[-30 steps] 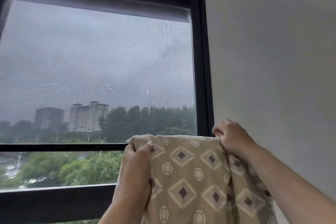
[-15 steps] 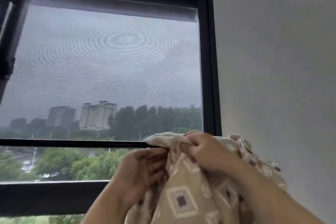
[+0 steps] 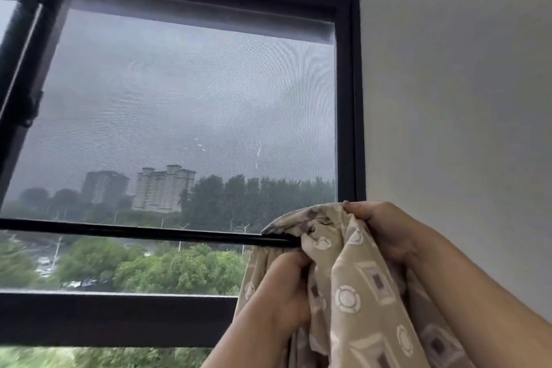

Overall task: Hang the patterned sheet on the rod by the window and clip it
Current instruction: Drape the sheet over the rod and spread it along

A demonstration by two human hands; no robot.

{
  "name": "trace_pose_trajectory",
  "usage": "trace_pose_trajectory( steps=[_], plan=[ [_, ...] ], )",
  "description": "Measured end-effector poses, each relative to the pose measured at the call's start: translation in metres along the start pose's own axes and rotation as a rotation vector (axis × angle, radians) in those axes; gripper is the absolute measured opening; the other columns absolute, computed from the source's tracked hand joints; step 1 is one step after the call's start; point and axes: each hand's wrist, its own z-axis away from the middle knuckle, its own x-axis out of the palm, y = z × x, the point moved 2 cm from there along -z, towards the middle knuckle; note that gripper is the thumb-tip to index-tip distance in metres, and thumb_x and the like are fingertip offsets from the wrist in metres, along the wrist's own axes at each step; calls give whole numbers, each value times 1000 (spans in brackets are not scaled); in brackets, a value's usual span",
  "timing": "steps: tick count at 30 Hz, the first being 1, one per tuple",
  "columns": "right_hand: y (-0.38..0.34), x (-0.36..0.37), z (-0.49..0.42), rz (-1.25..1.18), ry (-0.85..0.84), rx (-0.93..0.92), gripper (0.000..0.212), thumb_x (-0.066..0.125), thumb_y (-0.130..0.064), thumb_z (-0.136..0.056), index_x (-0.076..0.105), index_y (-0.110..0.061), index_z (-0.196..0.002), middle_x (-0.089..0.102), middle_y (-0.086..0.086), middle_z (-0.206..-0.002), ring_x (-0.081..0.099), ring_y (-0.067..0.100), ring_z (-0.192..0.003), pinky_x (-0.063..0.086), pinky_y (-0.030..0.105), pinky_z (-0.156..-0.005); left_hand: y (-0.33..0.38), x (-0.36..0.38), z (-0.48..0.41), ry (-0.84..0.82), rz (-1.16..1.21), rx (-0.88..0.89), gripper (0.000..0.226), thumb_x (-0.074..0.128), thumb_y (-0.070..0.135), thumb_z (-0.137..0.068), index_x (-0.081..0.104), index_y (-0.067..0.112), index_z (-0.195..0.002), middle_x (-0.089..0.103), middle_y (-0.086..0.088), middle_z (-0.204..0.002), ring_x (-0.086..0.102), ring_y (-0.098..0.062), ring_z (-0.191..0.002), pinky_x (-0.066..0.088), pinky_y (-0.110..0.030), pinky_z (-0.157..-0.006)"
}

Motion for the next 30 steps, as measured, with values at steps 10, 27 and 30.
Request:
trace_pose_trajectory(
  steps=[10, 27, 30],
  plan=[
    [-8, 16, -10, 501, -12, -204, 89, 77, -49, -60, 49, 22, -104, 61, 28, -92, 53, 31, -83, 40, 41, -77, 45, -2, -5, 66, -55, -36, 23, 52, 13, -92, 71, 0, -92, 71, -19, -90, 67, -30, -84, 51, -41, -88],
    [4, -33, -24, -48, 207, -102, 47, 51, -10, -25, 44, -9, -72, 43, 10, -69, 42, 25, -60, 39, 31, -60, 40, -8, 6, 195, 340, 0, 19, 44, 1, -82, 49, 1, -63, 46, -6, -44, 41, -14, -27, 26, -9, -29],
    [1, -35, -24, -64, 205, -82, 52, 52, -11, -29, 50, -5, -80, 46, 15, -74, 47, 30, -65, 45, 34, -66, 24, -8, -3, 147, 268, -47, 27, 45, 14, -86, 63, -2, -72, 59, -10, -58, 54, -23, -36, 41, -15, -33]
  ],
)
